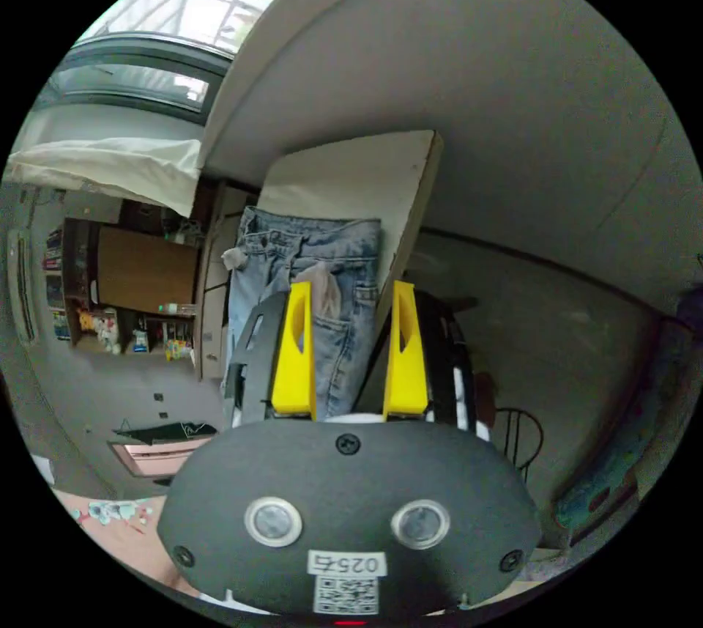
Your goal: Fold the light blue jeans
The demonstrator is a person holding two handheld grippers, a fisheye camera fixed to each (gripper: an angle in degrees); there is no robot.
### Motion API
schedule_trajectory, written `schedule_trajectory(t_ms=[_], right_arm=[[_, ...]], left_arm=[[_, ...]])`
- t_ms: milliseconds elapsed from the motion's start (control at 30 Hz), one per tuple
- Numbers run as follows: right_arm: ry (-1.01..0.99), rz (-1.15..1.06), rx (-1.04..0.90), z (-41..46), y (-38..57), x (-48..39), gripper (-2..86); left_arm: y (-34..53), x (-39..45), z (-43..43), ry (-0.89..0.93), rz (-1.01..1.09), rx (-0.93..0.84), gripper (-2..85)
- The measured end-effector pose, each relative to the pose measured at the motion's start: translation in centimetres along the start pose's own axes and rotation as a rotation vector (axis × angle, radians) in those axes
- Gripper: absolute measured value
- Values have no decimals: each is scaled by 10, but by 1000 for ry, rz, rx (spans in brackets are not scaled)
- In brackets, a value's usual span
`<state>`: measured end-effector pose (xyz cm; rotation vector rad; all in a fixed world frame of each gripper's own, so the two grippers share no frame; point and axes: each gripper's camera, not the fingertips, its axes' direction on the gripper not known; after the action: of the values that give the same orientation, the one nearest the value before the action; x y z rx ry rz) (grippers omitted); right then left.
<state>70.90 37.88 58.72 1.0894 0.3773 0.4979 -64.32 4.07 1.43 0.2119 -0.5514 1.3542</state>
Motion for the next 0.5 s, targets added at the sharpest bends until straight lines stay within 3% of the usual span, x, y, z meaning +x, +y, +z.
schedule_trajectory(t_ms=[100,233,500], right_arm=[[38,24,-59,41,8,12,131],[135,129,-80,81,12,27,92],[84,141,-71,109,2,64,84]], left_arm=[[10,1,-13,-45,51,9,-6],[8,-16,-40,118,64,29,-11],[-4,-31,-77,192,101,3,-12]])
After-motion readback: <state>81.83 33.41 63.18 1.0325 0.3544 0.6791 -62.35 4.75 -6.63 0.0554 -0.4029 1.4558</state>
